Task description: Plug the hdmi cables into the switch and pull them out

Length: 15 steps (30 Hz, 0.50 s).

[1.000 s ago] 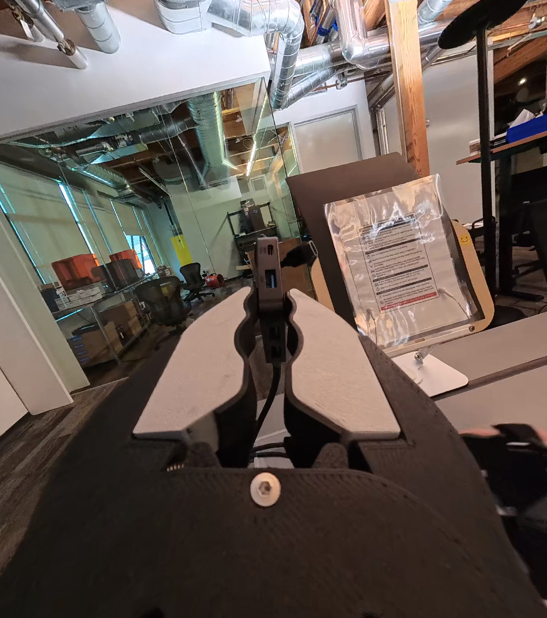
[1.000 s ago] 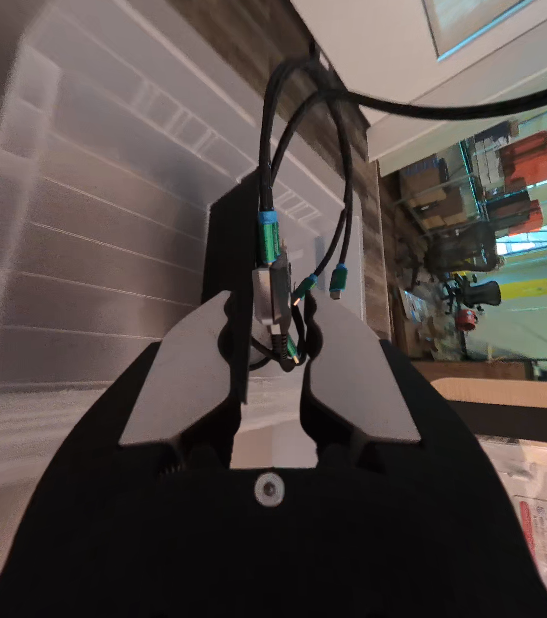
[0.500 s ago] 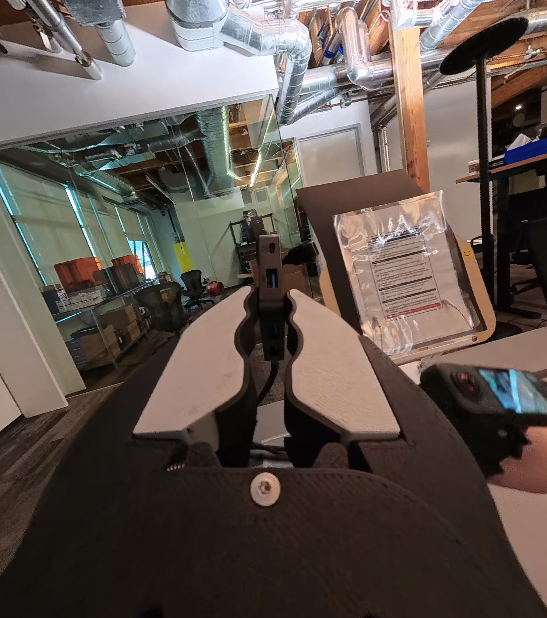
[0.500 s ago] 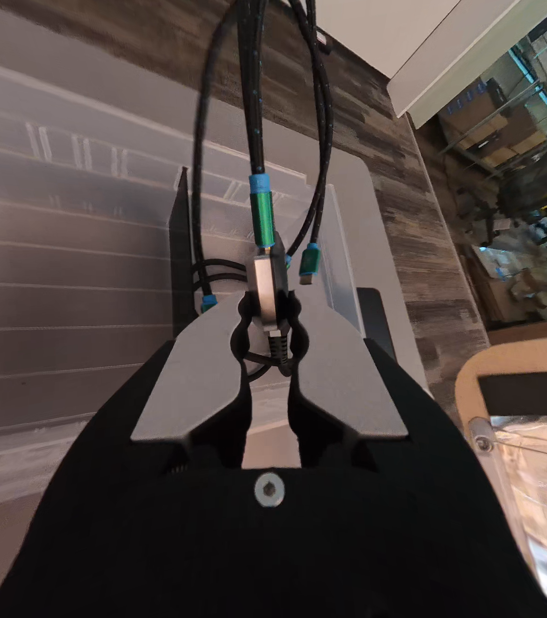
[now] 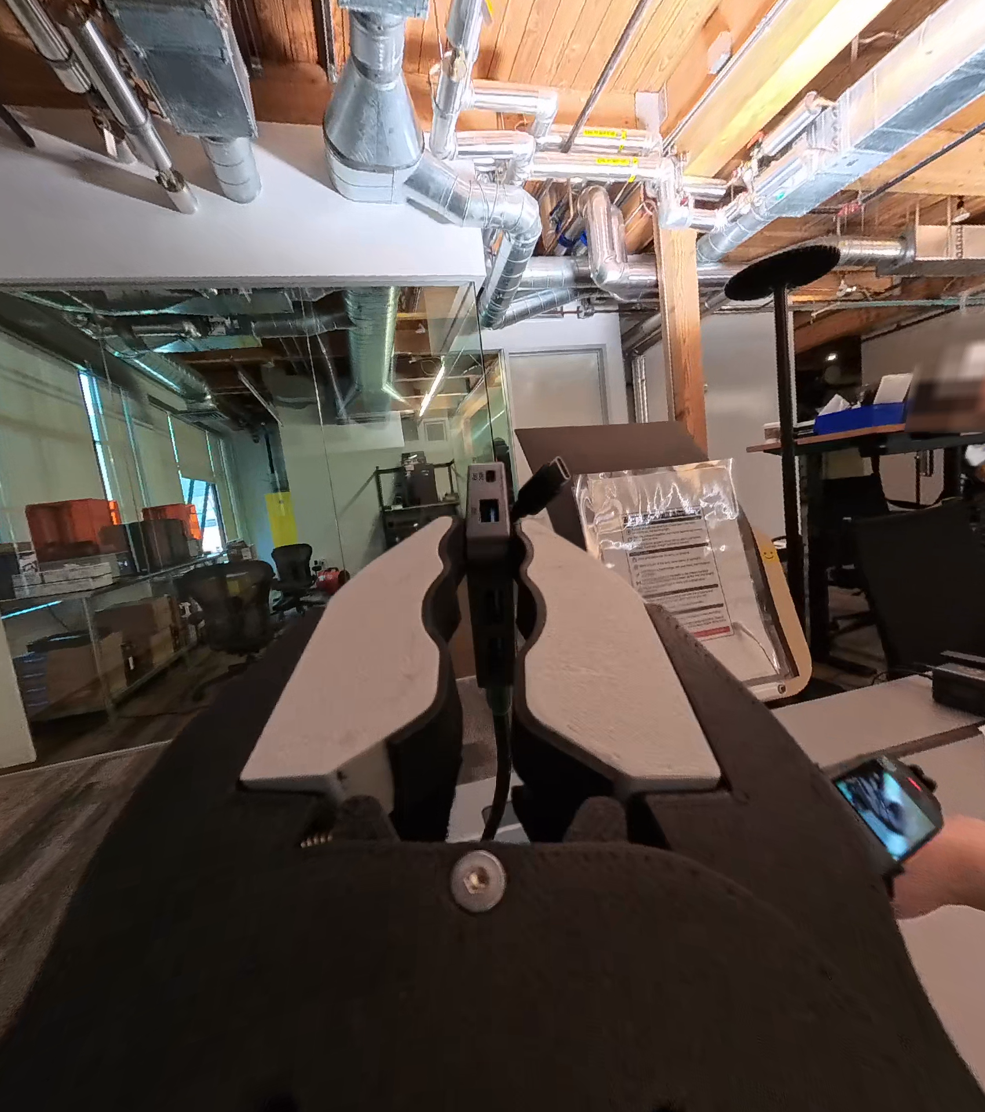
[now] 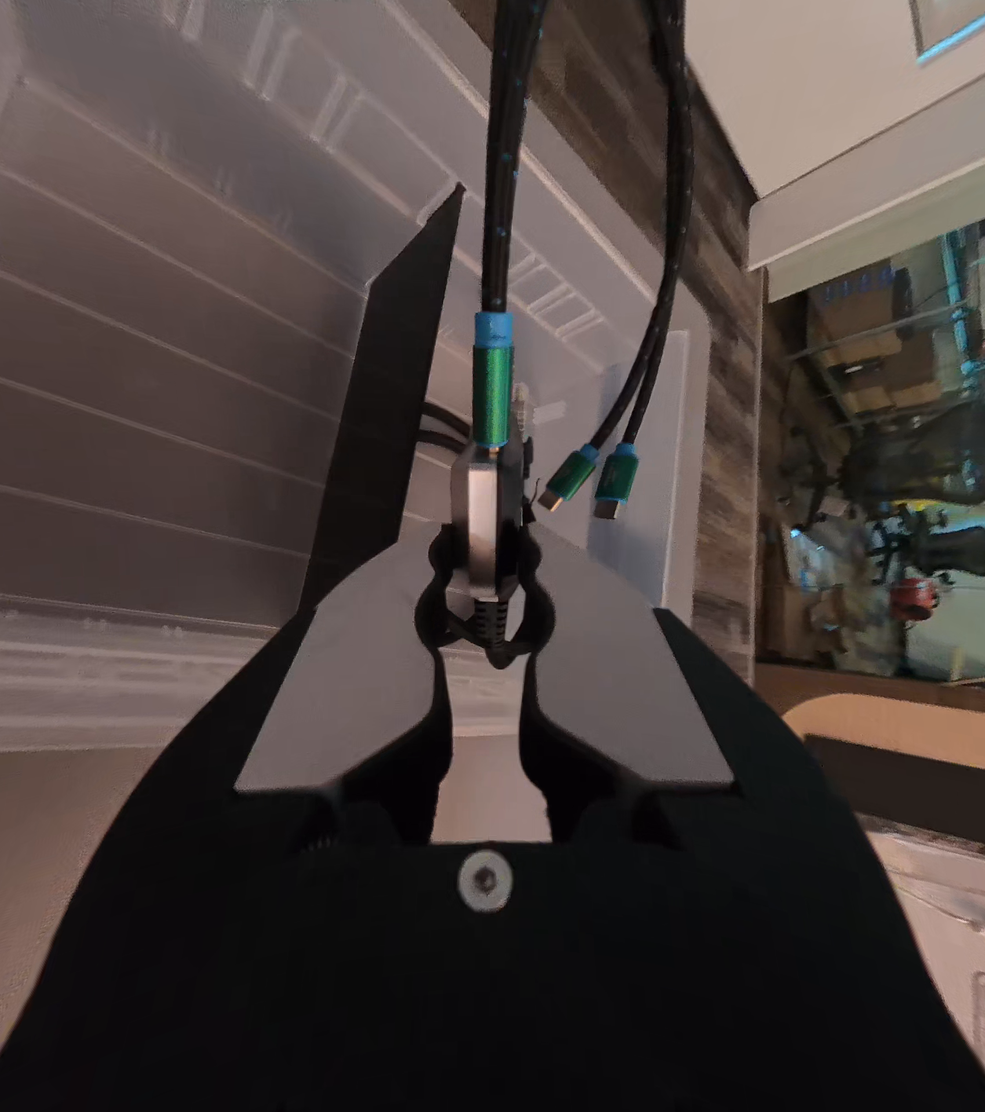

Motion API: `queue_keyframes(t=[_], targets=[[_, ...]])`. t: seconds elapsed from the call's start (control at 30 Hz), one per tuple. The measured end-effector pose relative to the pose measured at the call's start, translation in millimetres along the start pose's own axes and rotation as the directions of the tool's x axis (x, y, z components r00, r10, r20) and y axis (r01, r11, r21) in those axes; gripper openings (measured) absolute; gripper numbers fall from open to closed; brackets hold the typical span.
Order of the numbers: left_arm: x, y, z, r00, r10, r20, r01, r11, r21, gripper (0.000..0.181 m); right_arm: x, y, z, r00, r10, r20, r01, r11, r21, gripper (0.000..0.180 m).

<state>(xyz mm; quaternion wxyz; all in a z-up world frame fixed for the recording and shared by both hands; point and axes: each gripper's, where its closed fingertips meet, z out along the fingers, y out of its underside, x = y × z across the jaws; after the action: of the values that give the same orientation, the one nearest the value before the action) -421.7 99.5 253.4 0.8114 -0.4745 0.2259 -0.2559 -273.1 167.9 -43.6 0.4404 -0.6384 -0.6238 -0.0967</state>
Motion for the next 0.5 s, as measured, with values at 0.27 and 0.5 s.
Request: queue_keyframes(t=[0.27, 0.5], targets=[[15.5, -5.7, 0.3, 0.991, -0.062, -0.115, 0.065, 0.997, 0.031, 0.013, -3.4, -71.0, -36.5, 0.932, 0.260, 0.251, -0.330, 0.897, 0.296, 0.041], [30.7, -7.9, 2.1, 0.986, -0.043, -0.160, 0.048, 0.999, 0.023, 0.013, 50.1, -117.4, -4.2, 0.892, 0.436, 0.117, -0.443, 0.797, 0.409, 0.057]])
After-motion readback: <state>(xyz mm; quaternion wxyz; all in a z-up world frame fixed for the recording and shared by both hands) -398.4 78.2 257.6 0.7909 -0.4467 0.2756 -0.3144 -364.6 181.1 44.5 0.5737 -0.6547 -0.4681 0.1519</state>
